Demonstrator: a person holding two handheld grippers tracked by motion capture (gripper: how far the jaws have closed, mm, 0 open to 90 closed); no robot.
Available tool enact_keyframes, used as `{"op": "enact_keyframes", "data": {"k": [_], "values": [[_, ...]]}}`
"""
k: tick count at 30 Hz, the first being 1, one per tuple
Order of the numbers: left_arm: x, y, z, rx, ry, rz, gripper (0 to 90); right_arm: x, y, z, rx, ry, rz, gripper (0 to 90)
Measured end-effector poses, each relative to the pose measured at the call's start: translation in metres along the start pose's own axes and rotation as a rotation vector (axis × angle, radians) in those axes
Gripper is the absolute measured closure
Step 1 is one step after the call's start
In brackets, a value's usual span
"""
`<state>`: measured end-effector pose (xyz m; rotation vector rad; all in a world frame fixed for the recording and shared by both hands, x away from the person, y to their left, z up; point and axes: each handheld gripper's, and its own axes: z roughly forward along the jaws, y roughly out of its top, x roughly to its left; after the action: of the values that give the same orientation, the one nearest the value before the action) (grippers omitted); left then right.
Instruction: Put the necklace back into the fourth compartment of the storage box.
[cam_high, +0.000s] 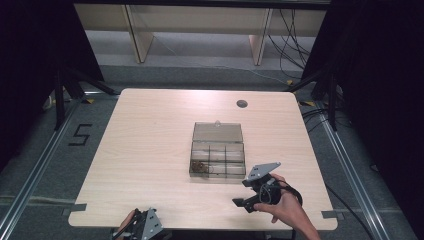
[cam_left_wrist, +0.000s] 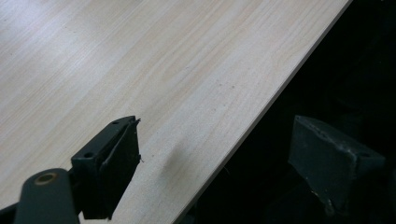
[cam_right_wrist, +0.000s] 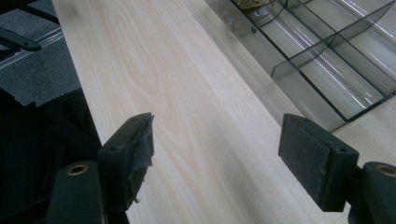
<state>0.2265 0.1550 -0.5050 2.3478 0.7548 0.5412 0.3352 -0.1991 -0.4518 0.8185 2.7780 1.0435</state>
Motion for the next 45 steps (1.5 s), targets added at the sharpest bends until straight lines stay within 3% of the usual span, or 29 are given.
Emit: {"op": "enact_keyframes", "data": {"k": [7, 14, 15, 16, 19, 21, 34, 42, 45], "values": [[0.0, 0.0, 0.0, -0.001, -0.001, -0.001, 15.8, 0.0, -0.008, -0.002, -0.018, -0.011, 0.031, 26.9], [0.0, 0.0, 0.0, -0.001, 0.006, 0.001, 15.8, 0.002, -0.015, -0.004, 0.002, -0.004, 0.04, 24.4], [0.0, 0.0, 0.0, -0.002, 0.006, 0.002, 15.8, 0.001, -0.016, -0.002, -0.024, 0.005, 0.026, 23.6], [0.0, 0.0, -0.001, -0.002, 0.006, 0.001, 15.8, 0.001, -0.017, -0.005, -0.005, -0.009, 0.03, 23.2], [0.0, 0.0, 0.0, -0.002, 0.006, 0.001, 15.8, 0.002, -0.02, -0.006, -0.018, -0.01, 0.034, 22.4], [0.0, 0.0, -0.001, -0.001, 0.006, 0.002, 15.8, 0.004, -0.022, -0.007, -0.016, -0.011, 0.056, 22.1], [0.0, 0.0, -0.001, -0.001, 0.007, 0.002, 15.8, 0.008, -0.035, -0.007, -0.018, -0.035, 0.06, 21.9], [0.0, 0.0, -0.001, -0.001, 0.008, 0.002, 15.7, 0.012, -0.041, -0.007, -0.055, -0.037, 0.064, 21.6], [0.0, 0.0, -0.001, -0.001, 0.007, 0.002, 15.8, 0.012, -0.043, -0.007, -0.026, -0.034, 0.042, 21.5]]}}
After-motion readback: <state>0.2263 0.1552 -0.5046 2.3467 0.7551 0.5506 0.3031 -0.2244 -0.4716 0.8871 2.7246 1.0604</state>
